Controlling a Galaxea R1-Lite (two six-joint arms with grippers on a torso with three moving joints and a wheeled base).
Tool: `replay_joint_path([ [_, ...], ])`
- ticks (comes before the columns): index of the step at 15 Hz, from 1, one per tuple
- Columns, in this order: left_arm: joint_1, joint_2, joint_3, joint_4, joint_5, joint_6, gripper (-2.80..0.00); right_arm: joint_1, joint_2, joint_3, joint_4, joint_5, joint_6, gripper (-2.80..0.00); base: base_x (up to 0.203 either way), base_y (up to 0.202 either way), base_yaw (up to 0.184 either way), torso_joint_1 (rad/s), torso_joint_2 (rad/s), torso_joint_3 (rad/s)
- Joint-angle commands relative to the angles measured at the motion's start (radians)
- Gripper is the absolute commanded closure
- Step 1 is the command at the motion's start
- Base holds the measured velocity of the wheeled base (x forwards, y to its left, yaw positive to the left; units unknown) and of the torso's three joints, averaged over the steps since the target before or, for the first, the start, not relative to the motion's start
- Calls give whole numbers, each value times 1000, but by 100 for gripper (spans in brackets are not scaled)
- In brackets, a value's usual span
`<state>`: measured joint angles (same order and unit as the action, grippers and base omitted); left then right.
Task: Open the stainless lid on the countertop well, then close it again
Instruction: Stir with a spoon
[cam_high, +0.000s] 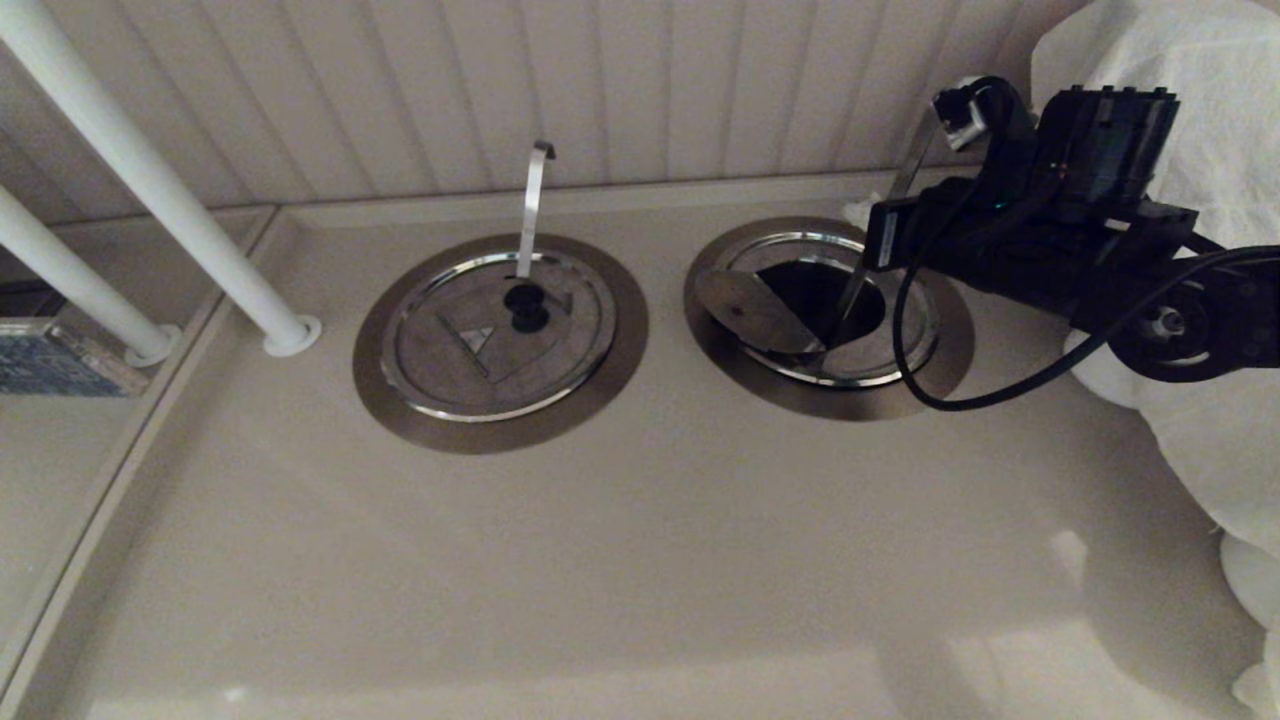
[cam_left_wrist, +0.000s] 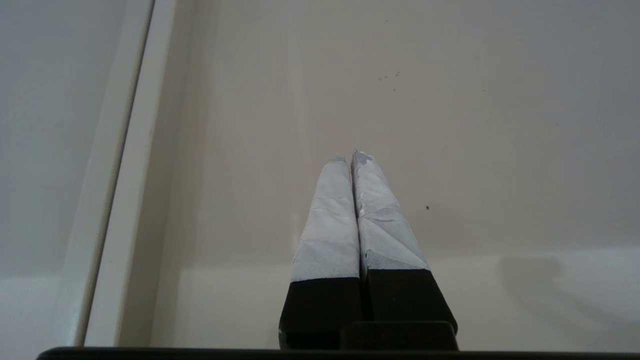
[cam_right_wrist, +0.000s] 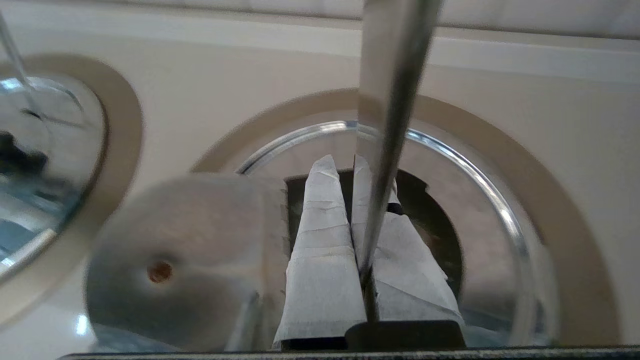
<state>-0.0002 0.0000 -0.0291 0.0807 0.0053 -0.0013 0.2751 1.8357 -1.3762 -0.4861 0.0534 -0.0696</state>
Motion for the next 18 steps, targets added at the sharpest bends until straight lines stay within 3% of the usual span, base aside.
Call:
replay_joint_path([
  [1, 0, 0, 0, 1, 1, 0, 0, -18, -7, 3, 10, -2, -17, 0, 0, 0, 0, 0, 0, 0],
  [5, 0, 0, 0, 1, 1, 0, 0, -51, 85, -48, -5, -10, -30, 0, 0, 0, 0, 0, 0, 0],
  [9, 0, 0, 0, 1, 1, 0, 0, -40, 173, -153, -80, -77, 108, 0, 0, 0, 0, 0, 0, 0],
  [12, 0, 0, 0, 1, 1, 0, 0, 2, 153, -137, -87, -78, 150, 0, 0, 0, 0, 0, 0, 0],
  [18, 0, 0, 0, 1, 1, 0, 0, 30, 28, -22, -78, -37, 128, 0, 0, 0, 0, 0, 0, 0],
])
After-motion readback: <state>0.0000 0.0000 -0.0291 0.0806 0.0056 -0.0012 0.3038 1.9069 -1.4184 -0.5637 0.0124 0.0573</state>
